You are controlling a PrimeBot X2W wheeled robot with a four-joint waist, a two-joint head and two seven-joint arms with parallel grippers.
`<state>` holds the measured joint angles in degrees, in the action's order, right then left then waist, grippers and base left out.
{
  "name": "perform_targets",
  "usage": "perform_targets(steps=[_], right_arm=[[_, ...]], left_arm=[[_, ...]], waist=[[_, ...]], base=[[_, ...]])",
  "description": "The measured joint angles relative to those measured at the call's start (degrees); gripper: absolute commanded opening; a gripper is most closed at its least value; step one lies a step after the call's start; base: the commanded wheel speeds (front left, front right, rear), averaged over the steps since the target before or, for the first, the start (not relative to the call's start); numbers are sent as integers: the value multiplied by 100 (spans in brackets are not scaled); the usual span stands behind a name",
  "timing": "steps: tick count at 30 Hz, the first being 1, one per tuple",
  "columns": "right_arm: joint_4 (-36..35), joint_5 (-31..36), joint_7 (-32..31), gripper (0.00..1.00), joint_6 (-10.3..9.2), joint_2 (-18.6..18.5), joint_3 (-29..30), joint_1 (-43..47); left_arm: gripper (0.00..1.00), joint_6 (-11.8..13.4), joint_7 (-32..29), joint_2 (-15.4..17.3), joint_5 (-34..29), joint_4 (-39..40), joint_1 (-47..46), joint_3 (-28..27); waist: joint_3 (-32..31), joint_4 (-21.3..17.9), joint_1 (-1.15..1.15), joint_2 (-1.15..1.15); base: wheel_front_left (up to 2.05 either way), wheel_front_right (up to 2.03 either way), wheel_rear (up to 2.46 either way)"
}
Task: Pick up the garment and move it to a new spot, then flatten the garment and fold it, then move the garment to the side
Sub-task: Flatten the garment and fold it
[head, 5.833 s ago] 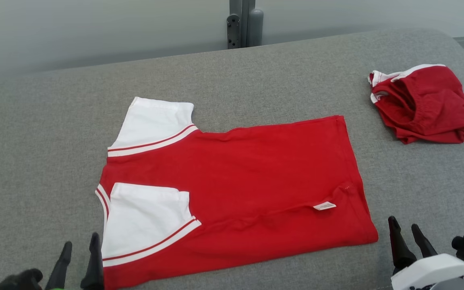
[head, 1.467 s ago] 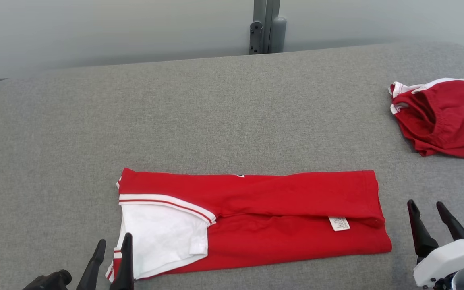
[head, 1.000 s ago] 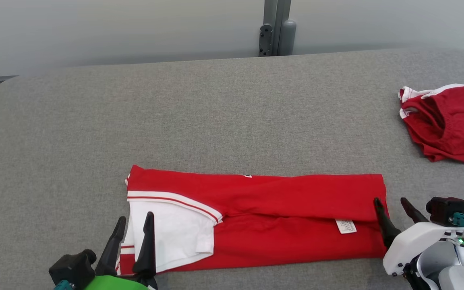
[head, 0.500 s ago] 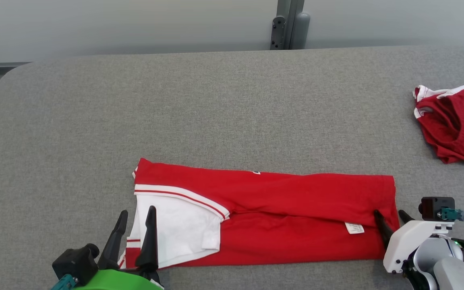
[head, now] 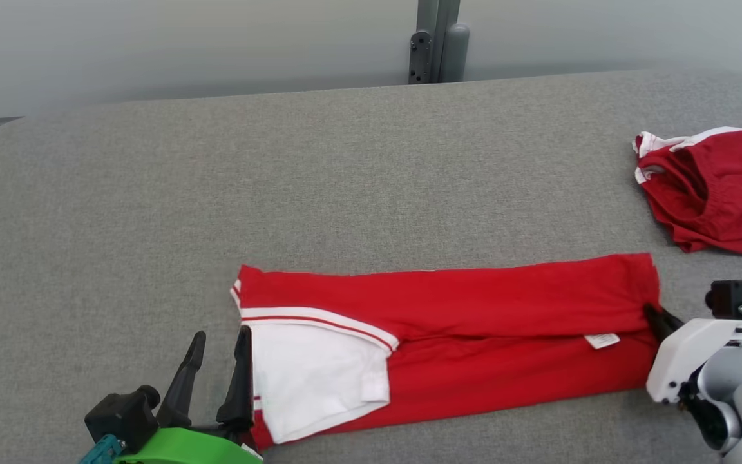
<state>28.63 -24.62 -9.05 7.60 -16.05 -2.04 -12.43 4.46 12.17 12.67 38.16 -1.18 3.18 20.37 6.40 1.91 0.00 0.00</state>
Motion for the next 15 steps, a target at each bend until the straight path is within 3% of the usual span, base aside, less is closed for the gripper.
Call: perform_targets(steps=[7,15], right_arm=[[-364,0,-203,0,-4,-584,492,-24],[-1045,-149,-512,0,-7,-399,554,-14]], left_arm=[[100,-12,-1,25,-36,0,-107,33],[100,7,-34,35,-49,-8,-174,74]], waist=[[-22,-250,0,0],[41,-492,0,0]], base=[[0,0,0],[0,0,0]])
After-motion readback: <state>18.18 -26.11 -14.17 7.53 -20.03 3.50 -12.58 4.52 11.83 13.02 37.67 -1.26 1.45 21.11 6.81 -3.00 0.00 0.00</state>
